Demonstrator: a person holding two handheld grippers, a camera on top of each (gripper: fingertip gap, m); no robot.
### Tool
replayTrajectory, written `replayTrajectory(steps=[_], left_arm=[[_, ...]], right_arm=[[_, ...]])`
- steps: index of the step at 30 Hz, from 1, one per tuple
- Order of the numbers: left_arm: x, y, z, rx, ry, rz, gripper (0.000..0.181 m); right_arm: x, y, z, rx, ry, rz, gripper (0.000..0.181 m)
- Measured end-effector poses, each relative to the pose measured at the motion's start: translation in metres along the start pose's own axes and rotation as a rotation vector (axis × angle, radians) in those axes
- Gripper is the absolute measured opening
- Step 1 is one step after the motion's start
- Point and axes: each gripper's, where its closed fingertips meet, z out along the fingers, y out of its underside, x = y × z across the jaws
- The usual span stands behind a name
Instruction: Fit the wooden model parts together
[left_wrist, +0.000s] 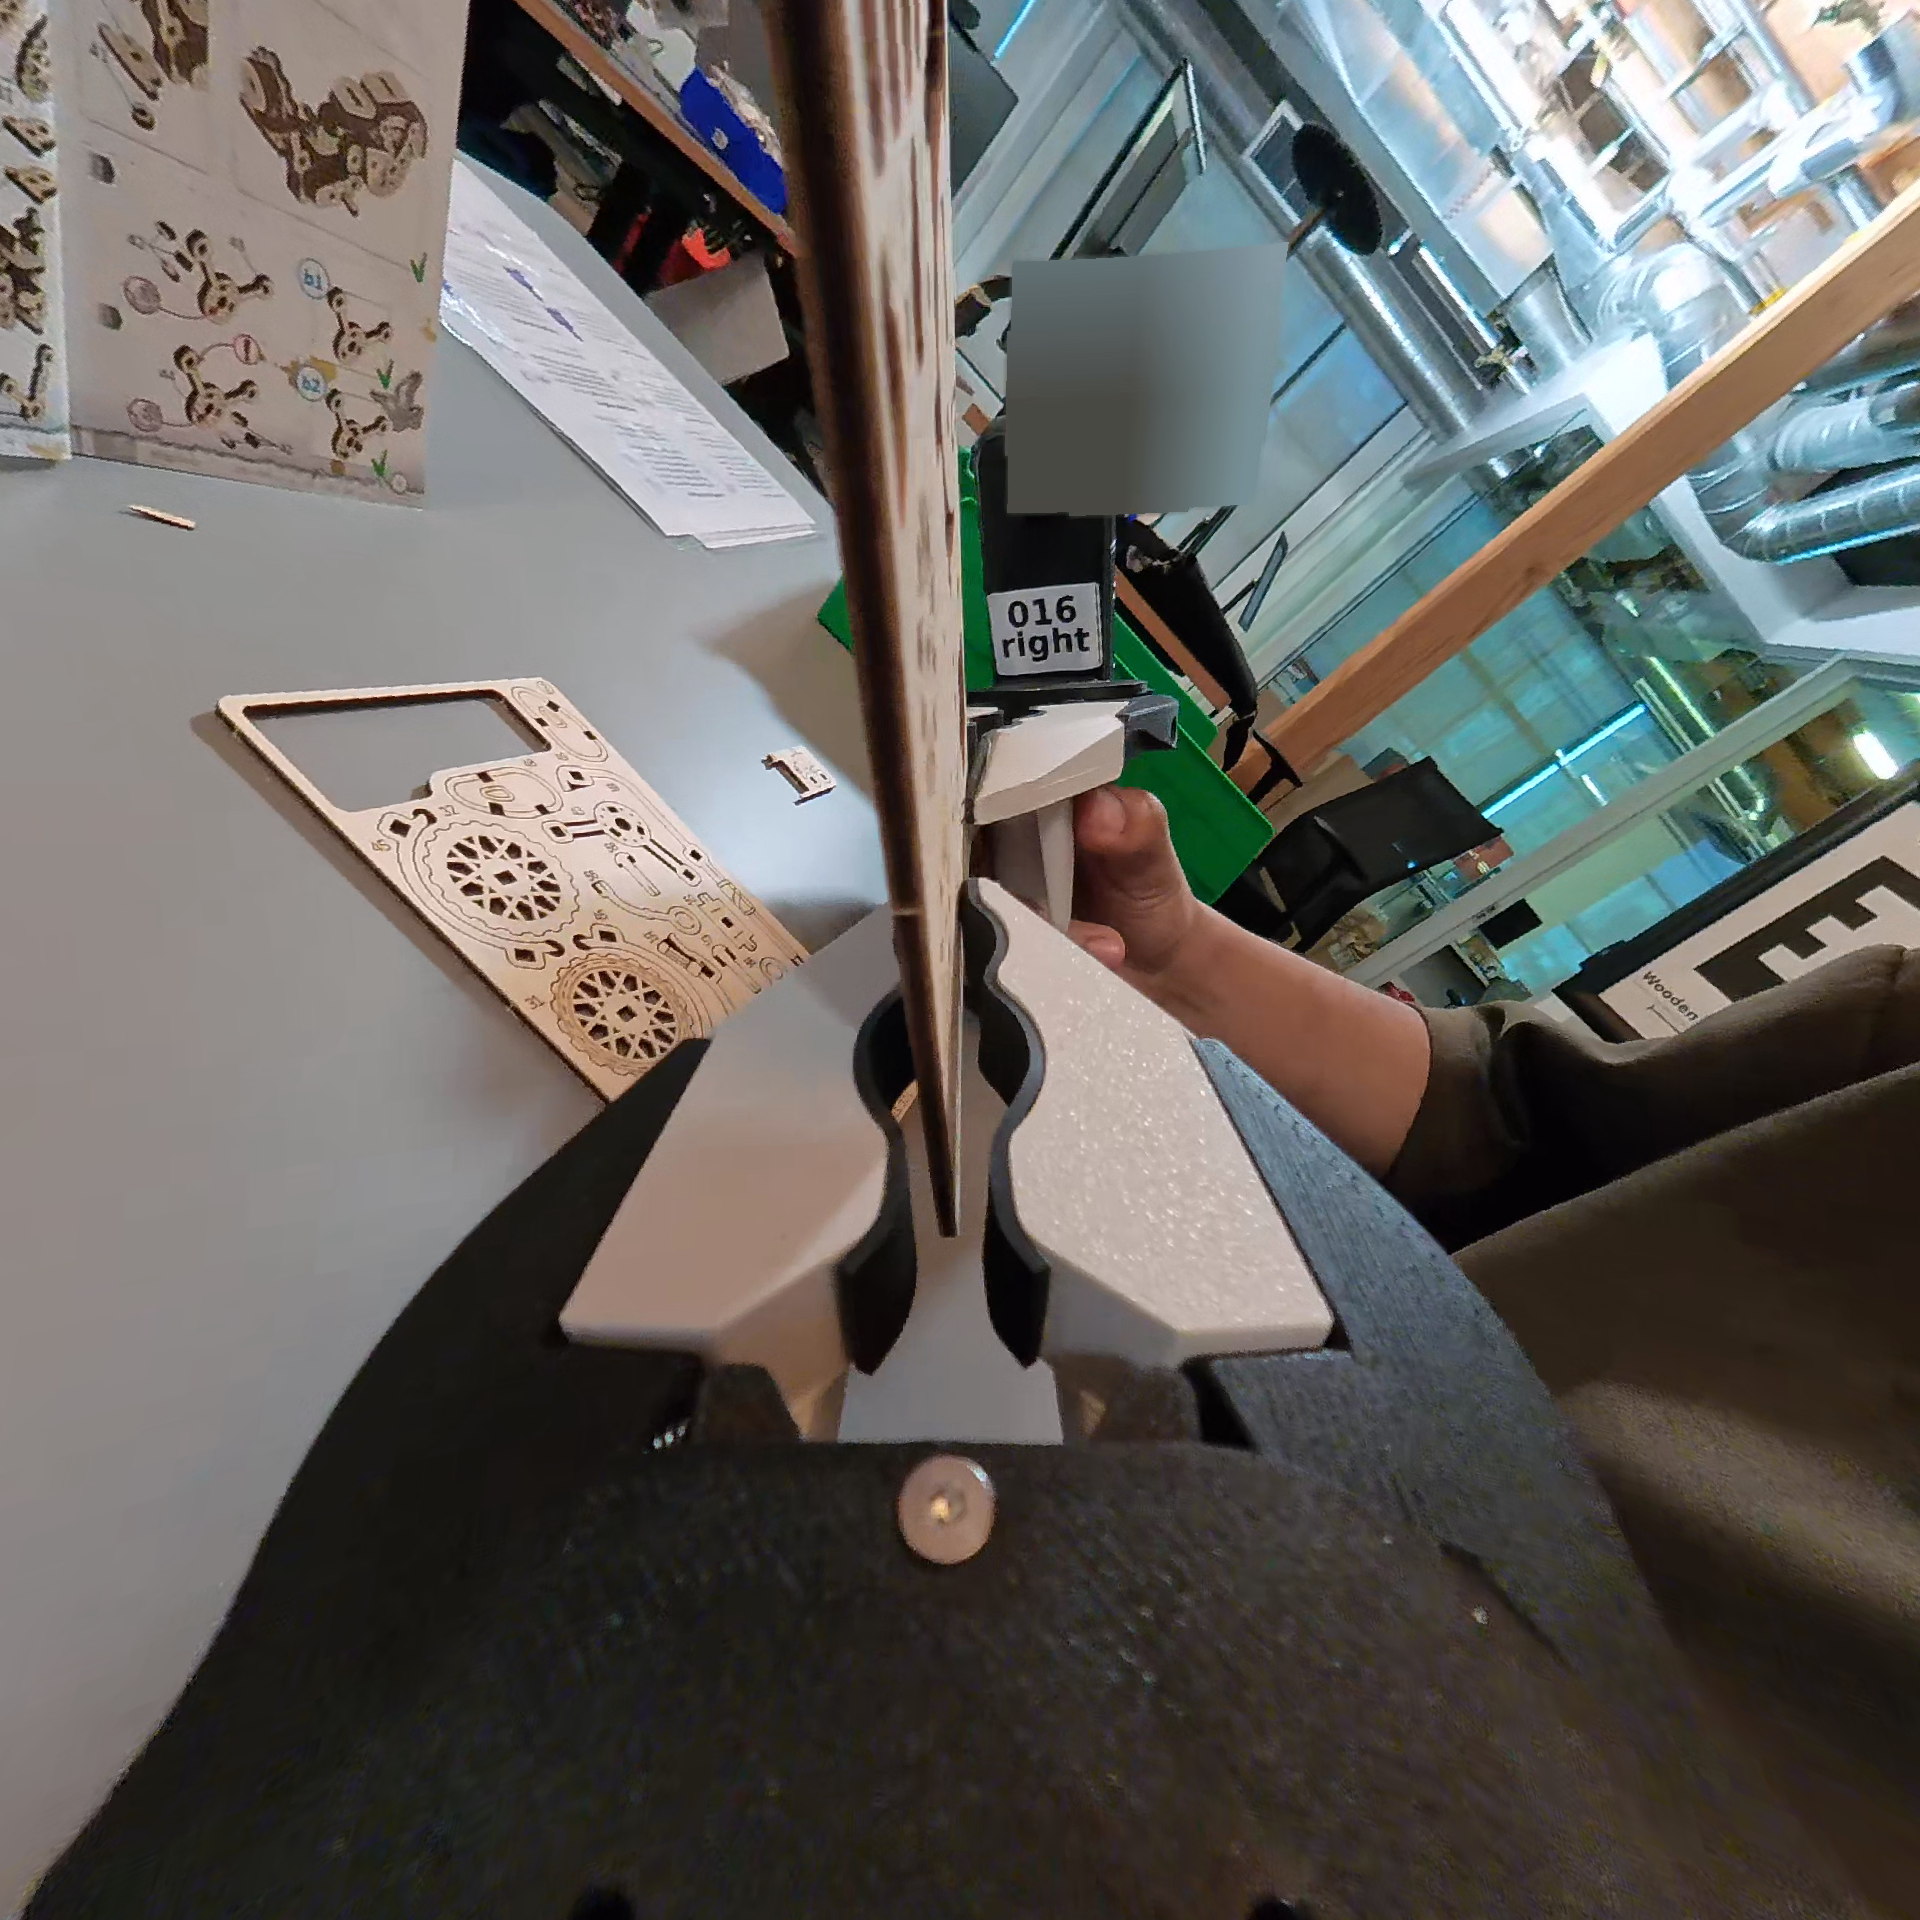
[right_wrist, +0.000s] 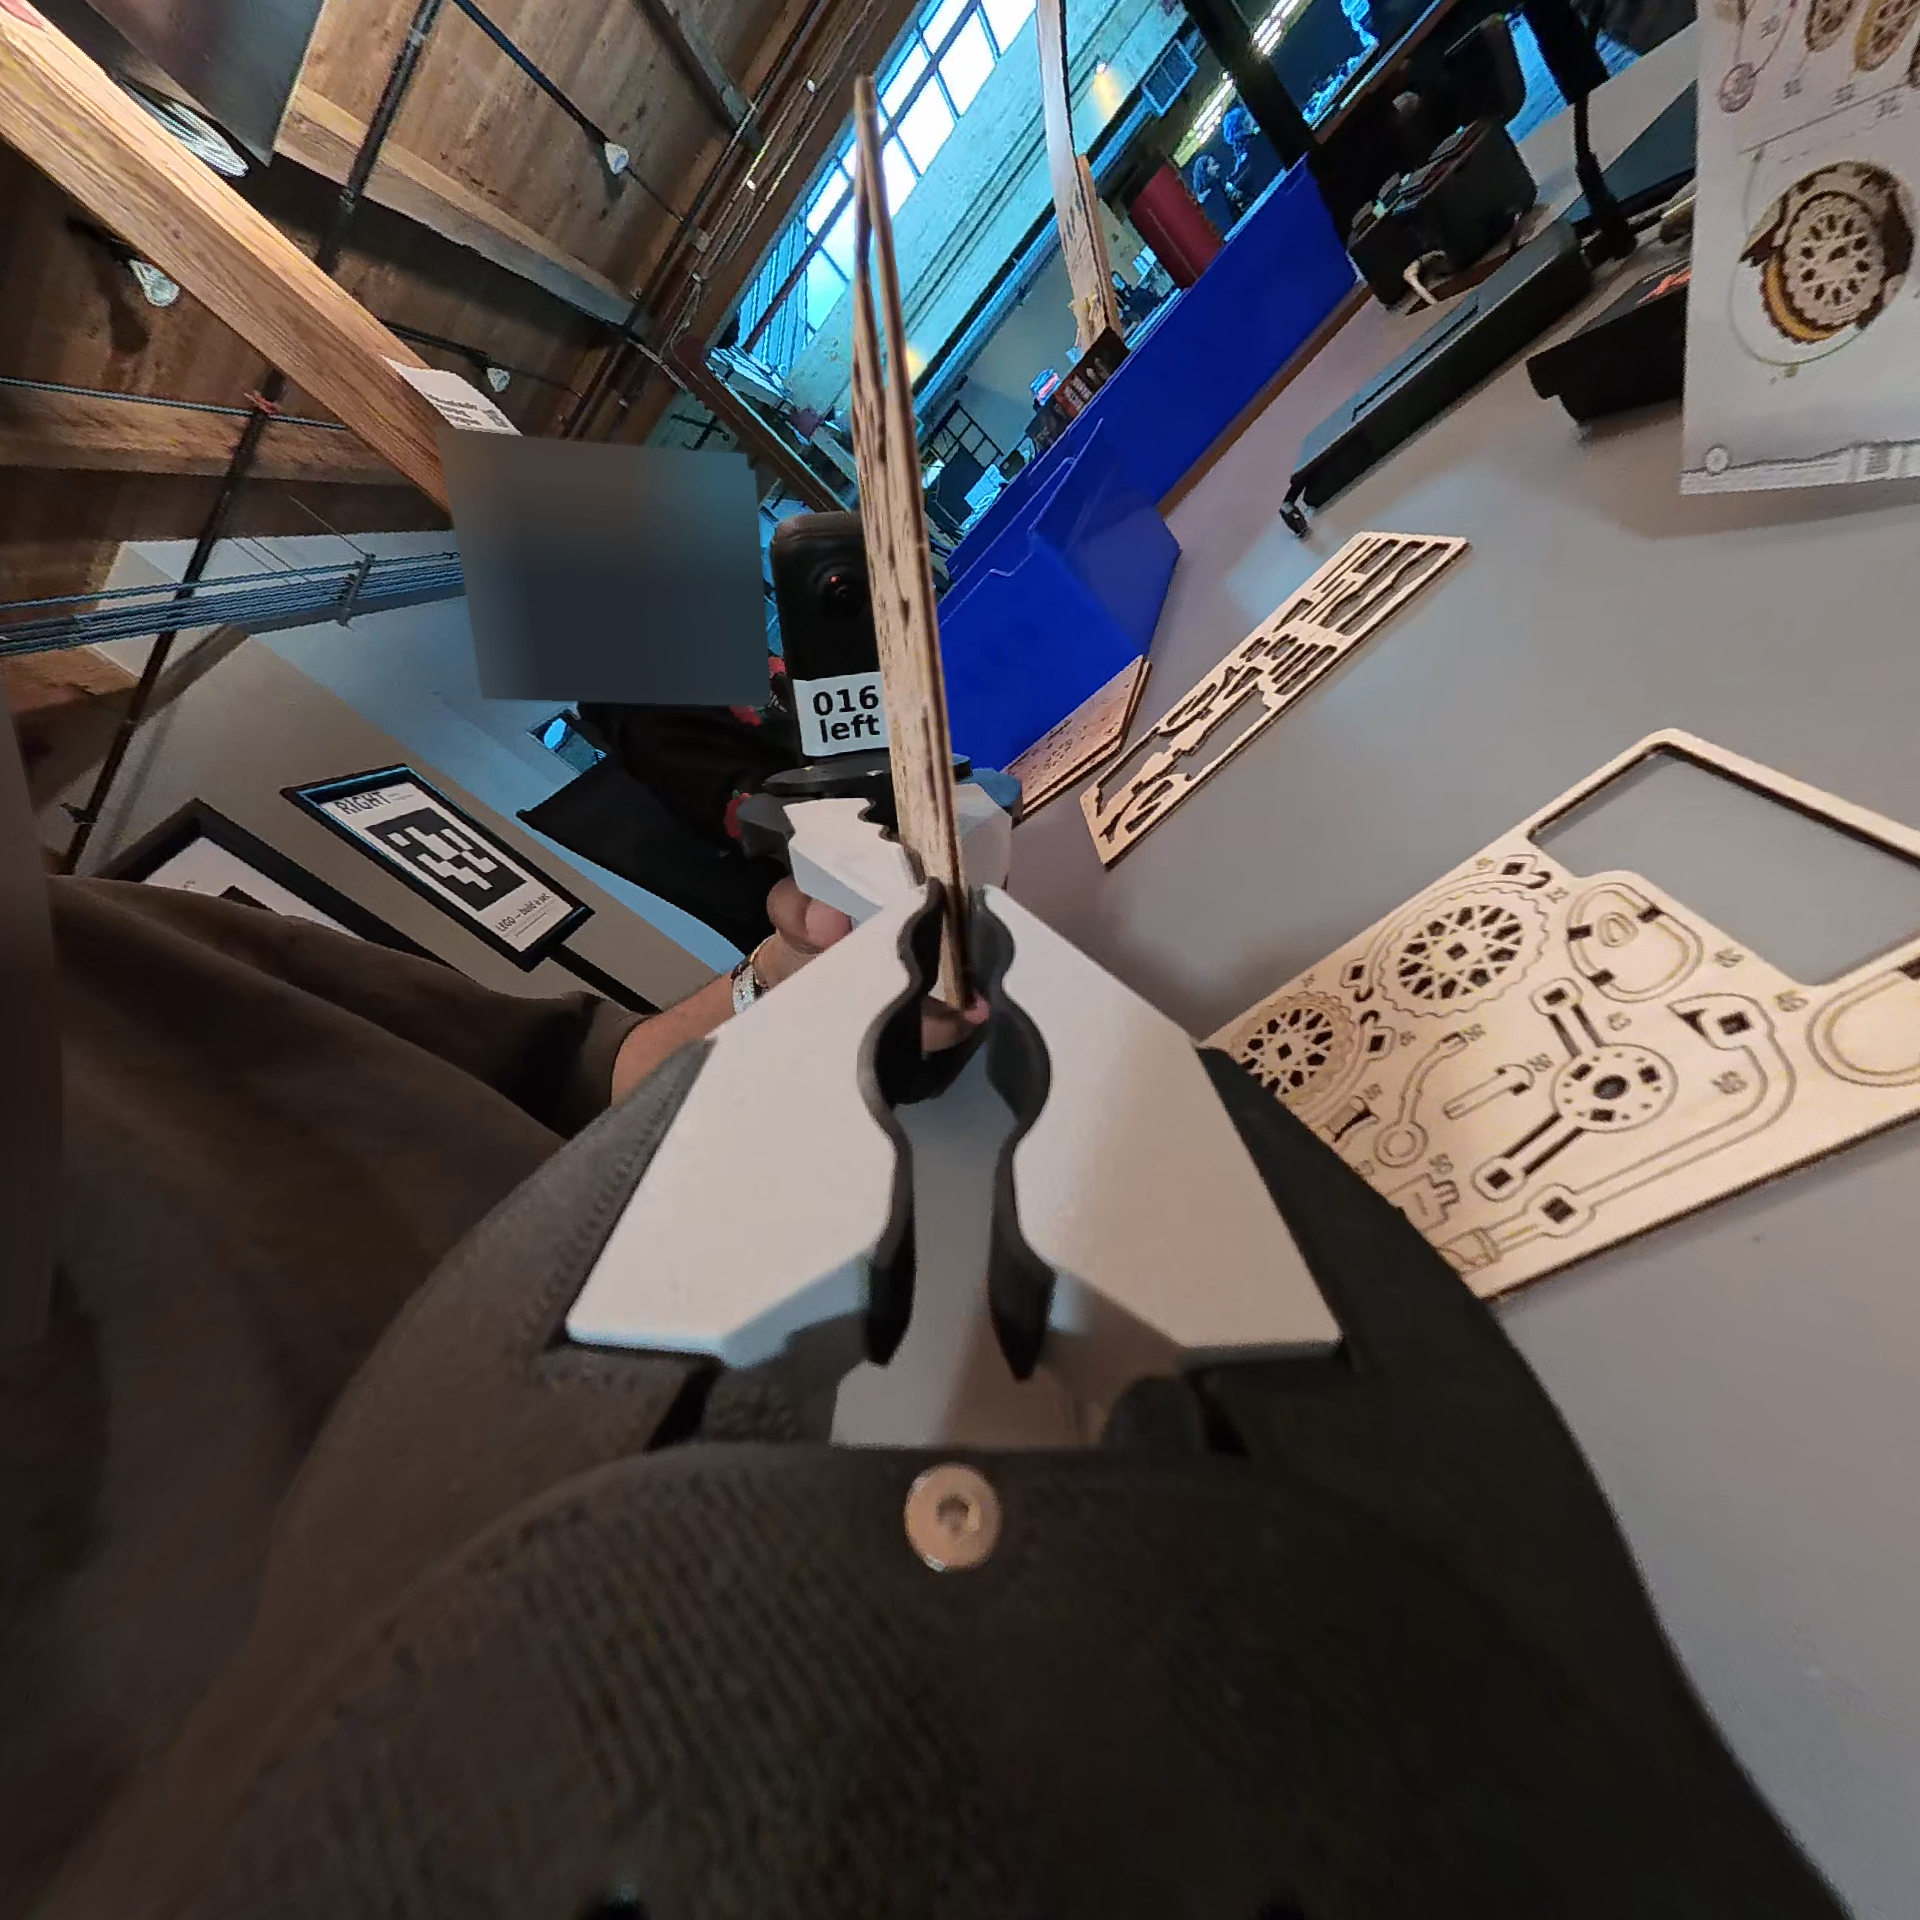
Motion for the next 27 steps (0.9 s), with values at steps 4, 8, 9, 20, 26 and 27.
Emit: replayTrajectory(steps=[4,8,9,20,26,27], left_arm=[[-0.003,0.001,-0.001,-0.007,-0.015,0.002,0.0],[-0.004,0.003,0.0,-0.017,-0.044,0.039,0.0],[-0.006,0.004,0.0,-0.022,-0.053,0.044,0.0],[-0.011,0.005,0.001,-0.028,-0.086,0.047,0.0],[-0.014,0.005,0.001,-0.031,-0.098,0.051,0.001],[-0.014,0.005,0.001,-0.03,-0.096,0.058,0.001]], right_arm=[[0.003,0.001,0.001,-0.011,0.023,0.002,0.002],[0.006,0.002,0.001,-0.018,0.058,-0.025,0.003],[0.008,0.003,0.0,-0.026,0.079,-0.048,0.003],[0.015,0.003,0.001,-0.05,0.193,-0.159,0.005],[0.018,0.004,0.001,-0.058,0.244,-0.196,0.006],[0.019,0.003,0.001,-0.054,0.247,-0.195,0.007]])
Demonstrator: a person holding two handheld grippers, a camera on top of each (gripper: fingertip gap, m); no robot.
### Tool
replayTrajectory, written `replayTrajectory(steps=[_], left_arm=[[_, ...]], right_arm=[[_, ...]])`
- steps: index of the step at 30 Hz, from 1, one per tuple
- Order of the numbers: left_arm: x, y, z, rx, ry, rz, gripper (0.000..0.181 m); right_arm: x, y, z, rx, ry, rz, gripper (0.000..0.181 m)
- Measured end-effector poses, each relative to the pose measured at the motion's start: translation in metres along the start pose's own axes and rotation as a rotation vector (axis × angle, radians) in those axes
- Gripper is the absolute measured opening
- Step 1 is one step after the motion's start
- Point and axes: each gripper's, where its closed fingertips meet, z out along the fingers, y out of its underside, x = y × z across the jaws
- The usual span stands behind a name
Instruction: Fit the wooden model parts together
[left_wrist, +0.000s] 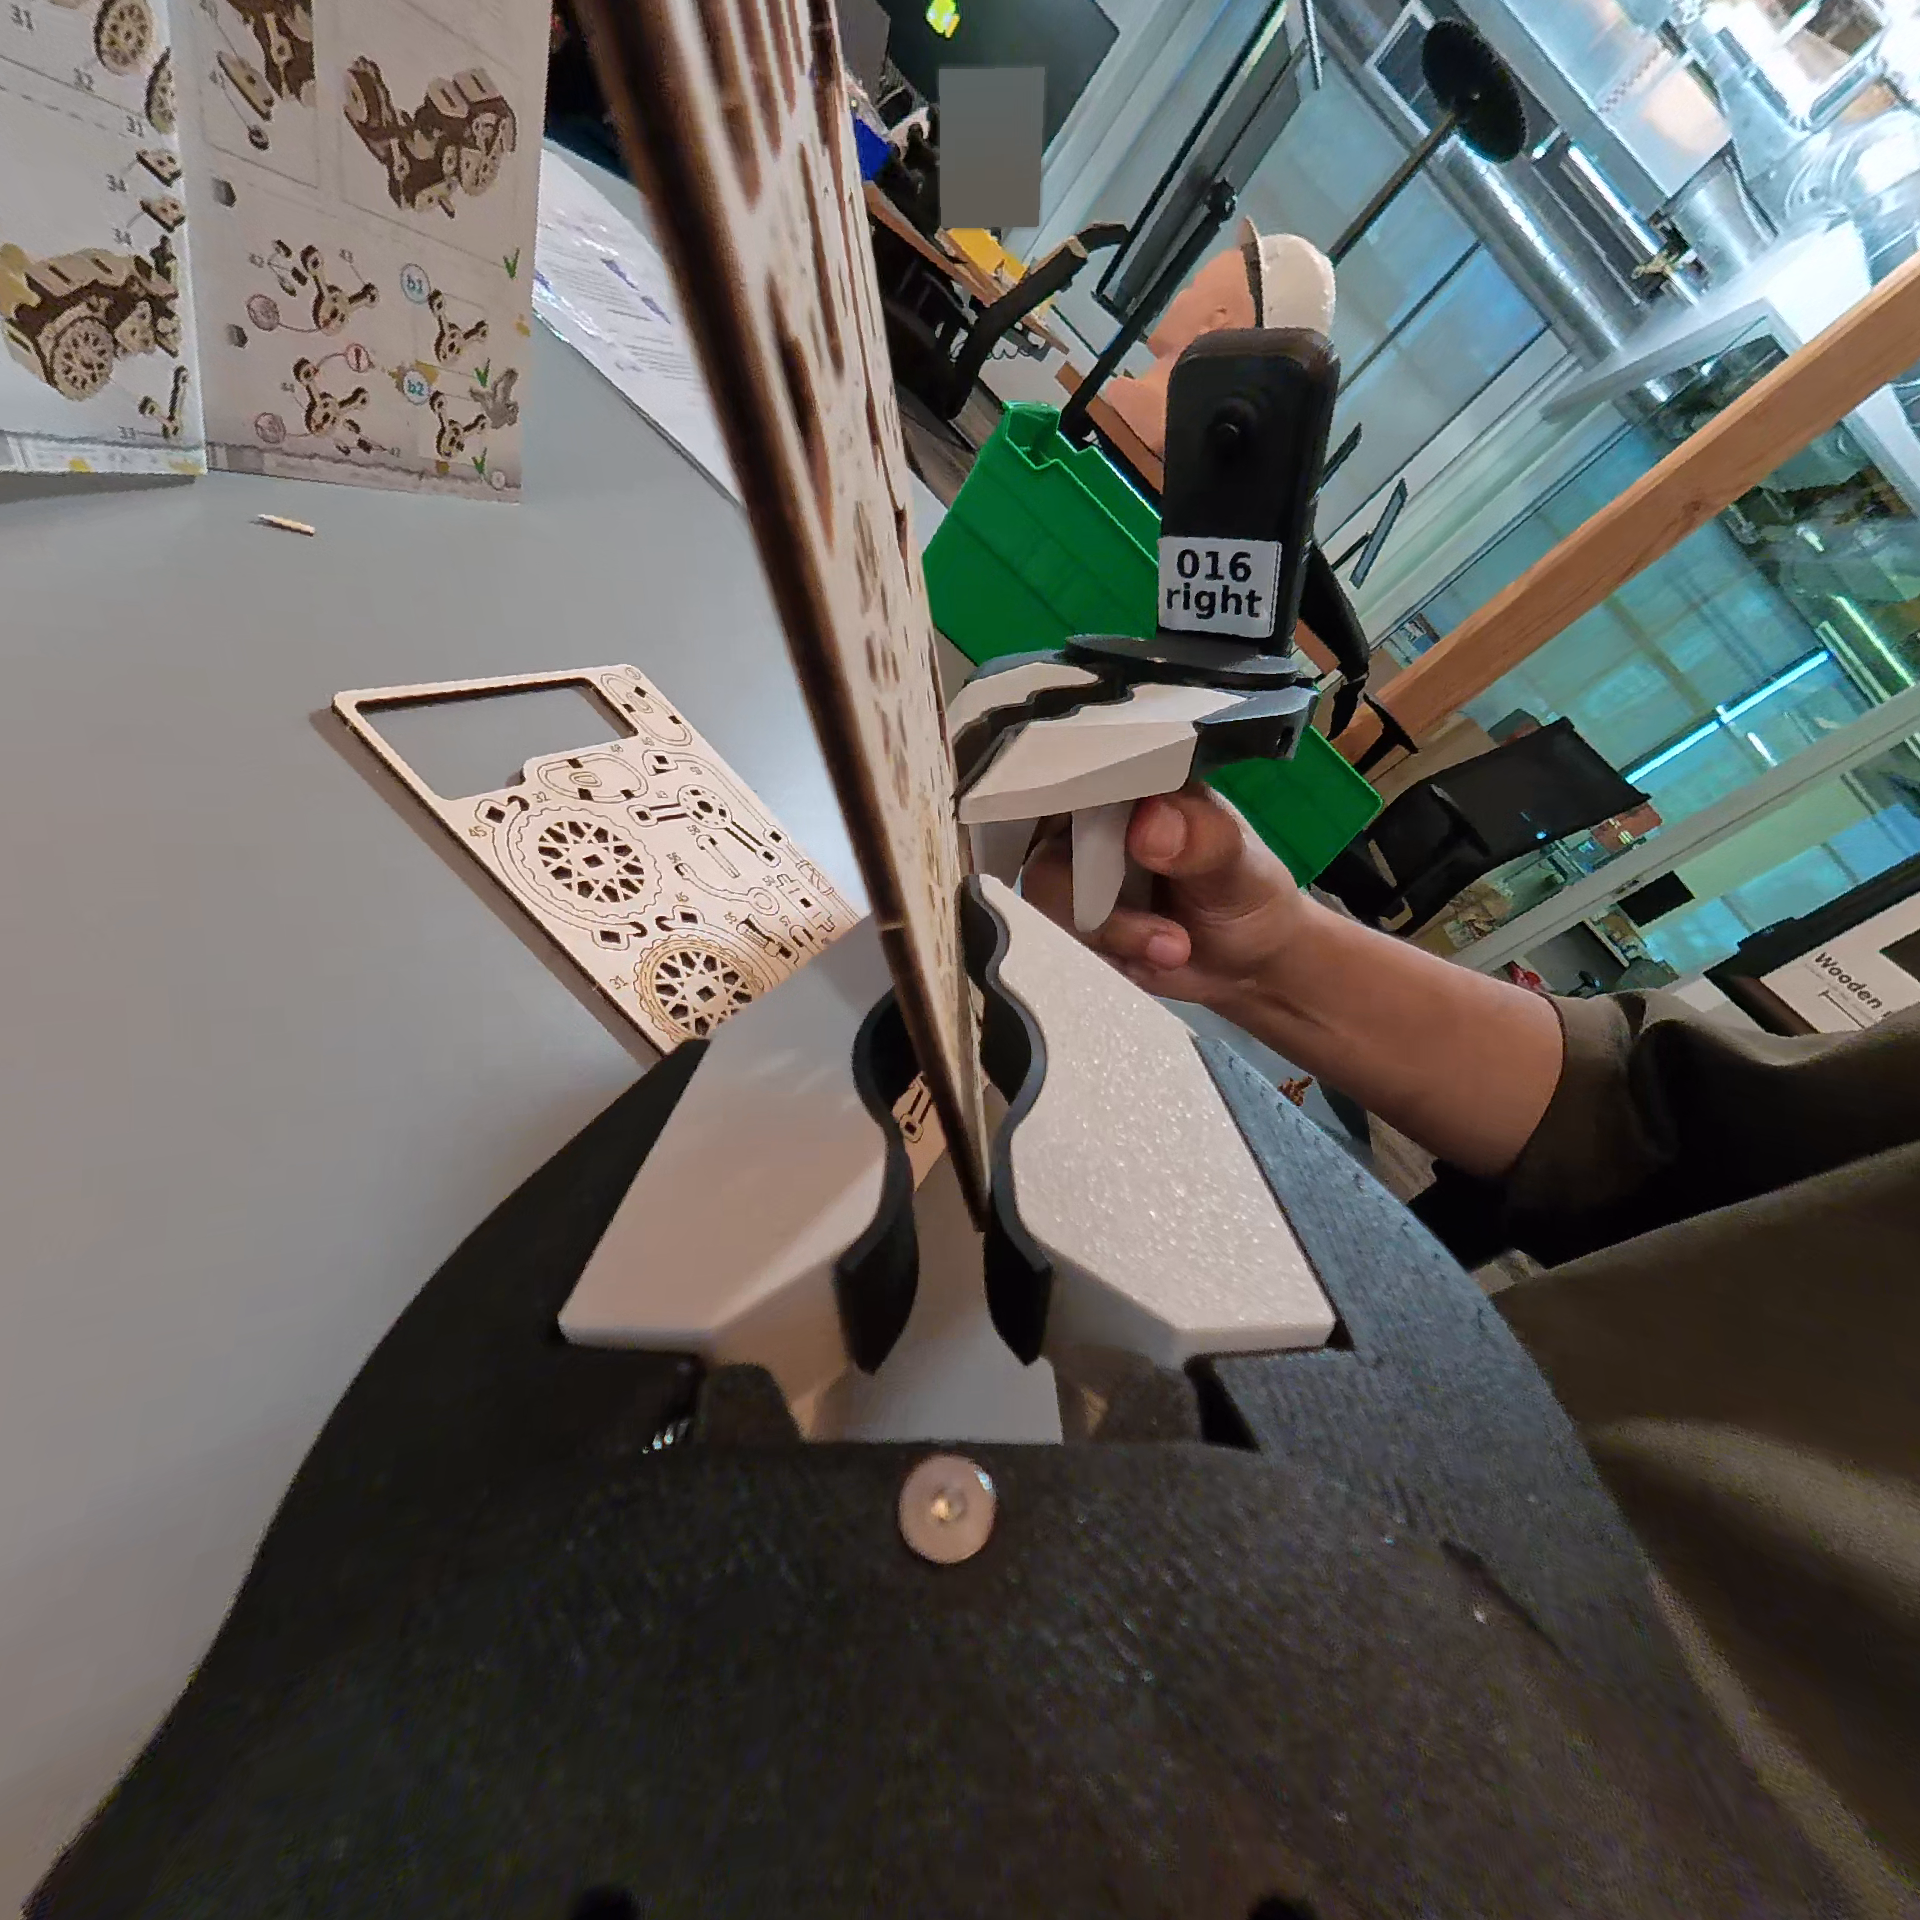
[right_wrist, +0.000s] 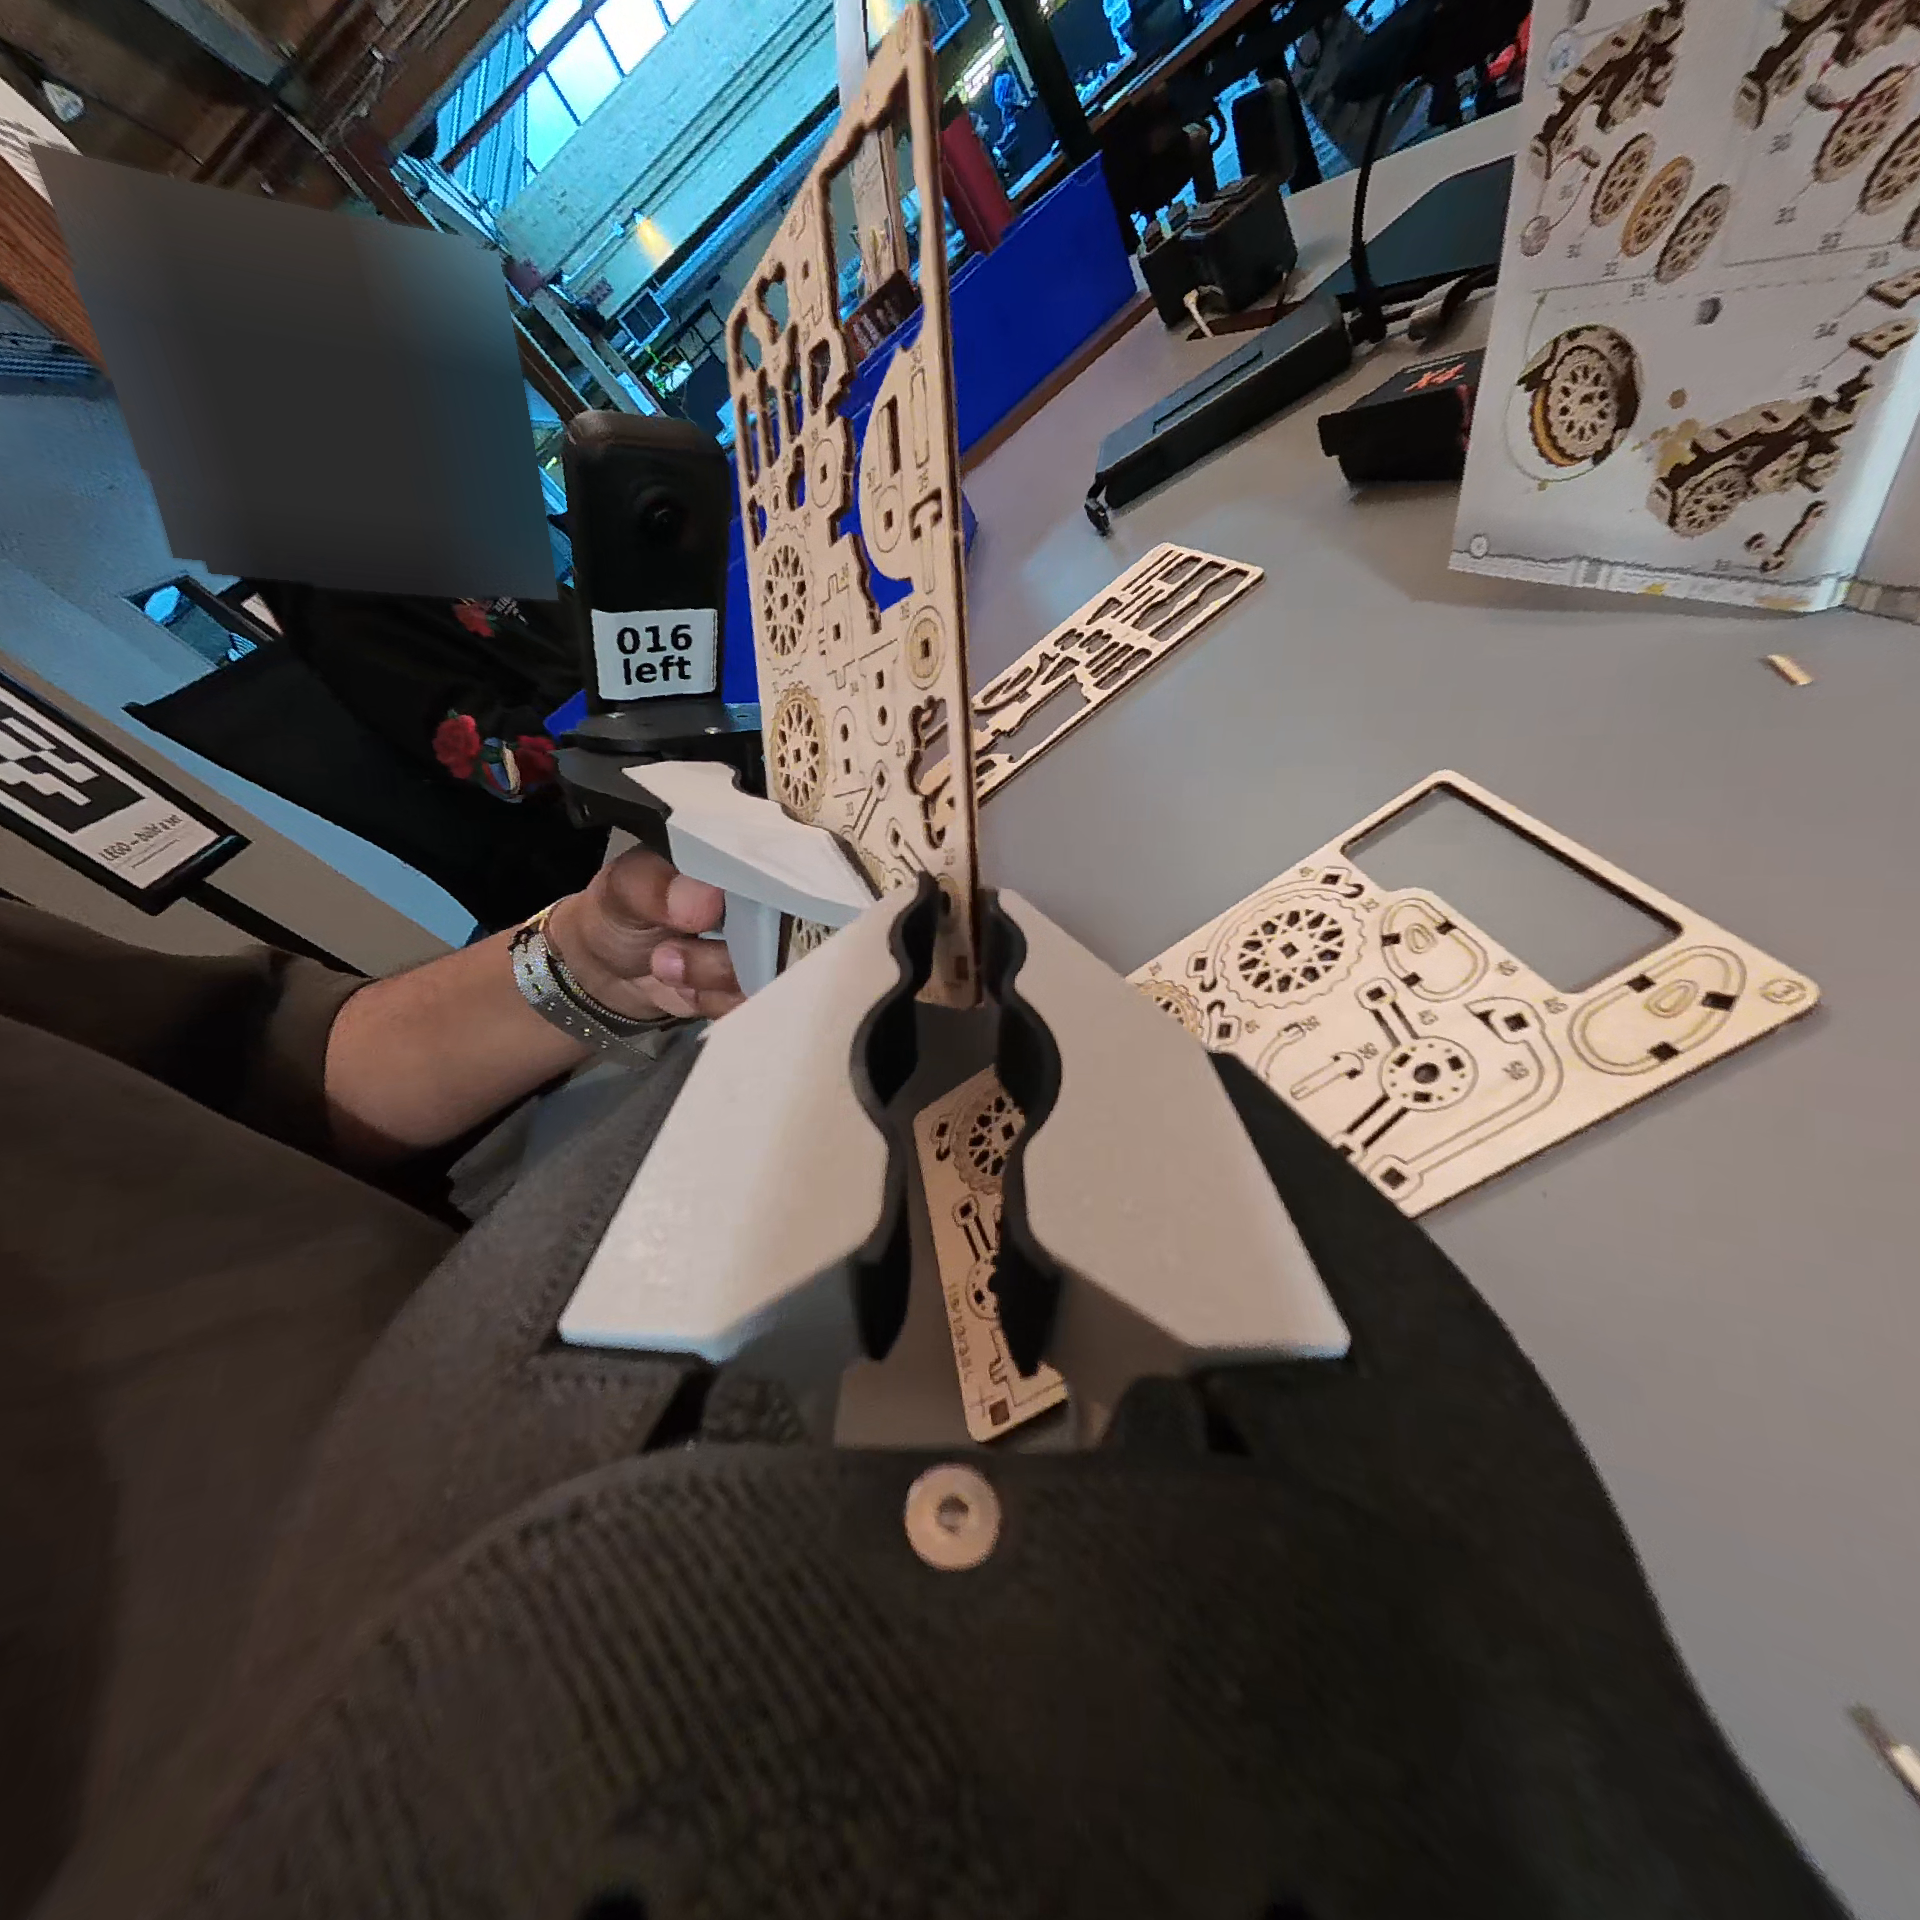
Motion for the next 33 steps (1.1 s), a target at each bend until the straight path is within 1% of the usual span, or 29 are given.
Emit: replayTrajectory(steps=[3,6,9,11,20,27,33], left_arm=[[0.003,-0.002,-0.001,0.007,0.003,0.032,0.0],[0.006,-0.005,-0.001,0.035,0.028,0.004,0.0],[0.006,-0.008,-0.002,0.05,0.036,-0.003,0.0],[0.005,-0.007,-0.003,0.045,0.026,0.004,0.0],[0.004,-0.006,0.001,0.046,-0.007,0.026,0.001],[-0.002,-0.003,0.005,0.042,-0.087,0.063,0.001],[-0.004,-0.002,0.006,0.042,-0.111,0.063,0.001]], right_arm=[[-0.004,-0.004,-0.002,0.031,-0.036,0.014,0.007],[-0.005,-0.006,-0.003,0.065,-0.081,0.085,0.012],[-0.006,-0.003,-0.002,0.05,-0.117,0.142,0.012],[-0.007,-0.002,-0.001,0.038,-0.115,0.135,0.008],[-0.003,-0.001,-0.002,0.041,-0.115,0.19,0.007],[0.005,0.001,-0.002,0.036,-0.043,0.184,0.009],[0.009,0.002,-0.002,0.036,-0.014,0.202,0.009]])
